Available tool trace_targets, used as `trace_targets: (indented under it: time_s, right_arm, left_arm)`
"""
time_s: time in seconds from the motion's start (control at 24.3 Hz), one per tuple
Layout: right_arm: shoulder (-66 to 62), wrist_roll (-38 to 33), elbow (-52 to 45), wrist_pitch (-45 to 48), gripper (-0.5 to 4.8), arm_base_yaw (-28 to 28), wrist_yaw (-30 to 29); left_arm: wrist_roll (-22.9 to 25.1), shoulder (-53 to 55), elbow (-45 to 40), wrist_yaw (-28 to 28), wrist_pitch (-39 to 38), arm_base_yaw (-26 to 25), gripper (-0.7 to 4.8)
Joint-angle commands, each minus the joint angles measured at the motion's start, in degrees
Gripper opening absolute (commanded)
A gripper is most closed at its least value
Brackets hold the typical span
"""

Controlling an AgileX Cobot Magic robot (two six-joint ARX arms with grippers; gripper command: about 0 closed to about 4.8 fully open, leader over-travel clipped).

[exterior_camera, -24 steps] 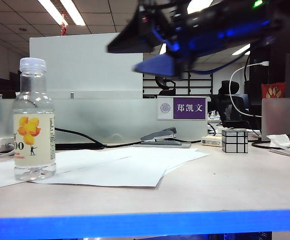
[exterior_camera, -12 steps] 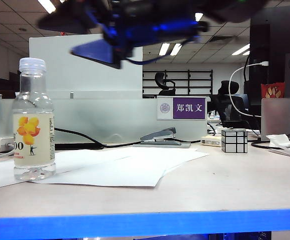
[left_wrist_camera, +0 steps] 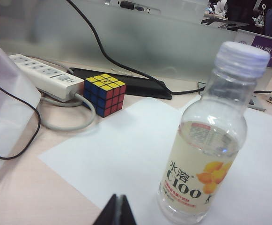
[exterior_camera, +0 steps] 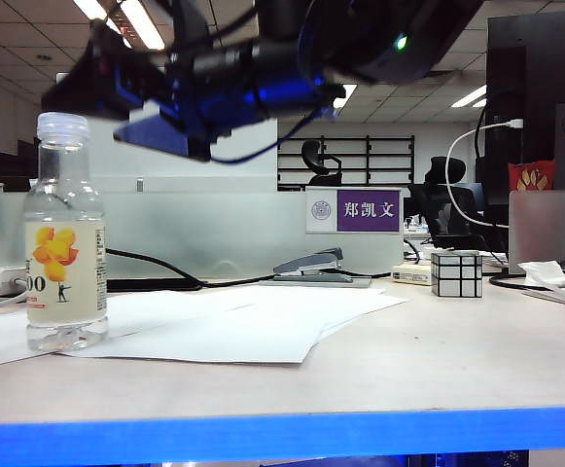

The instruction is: Flip the plastic bottle upside down.

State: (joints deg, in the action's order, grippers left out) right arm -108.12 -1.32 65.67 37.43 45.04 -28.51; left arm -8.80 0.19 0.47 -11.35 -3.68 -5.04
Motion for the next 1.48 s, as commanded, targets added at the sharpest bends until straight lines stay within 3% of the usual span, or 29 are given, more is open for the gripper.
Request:
trace_targets:
  time_s: [0.04,0.82,1.36,1.44,1.48]
  right_arm:
    - [-2.01,1.81,2.32,1.09,4.79,0.37,1.92]
    - [-10.36,1.75,11.82,-0.02,4.79,0.44,4.31]
    - [-12.61,1.36,12.24,0.74,4.79,0.42,4.44]
    - [-12.61,1.36,12.24,1.42,3.79,0.39,4.44]
    - [-12.63,1.36,12.26,2.12,3.58,0.42,4.44]
  left_arm:
    - [0.22,-0.07,0.07,-0.07,0.76,0.0,-0.05]
    - [0.22,-0.07,0.07,-0.04,0.9,-0.02,-0.05]
    - [0.17,-0.07,0.07,-0.04,3.37,0.0,-0.05]
    - [-0.07,-0.07,0.07,-0.04,3.41,-0.02,-0.05]
    - [-0.26,-0.07,0.07,-0.07,3.41,-0.02,-0.05]
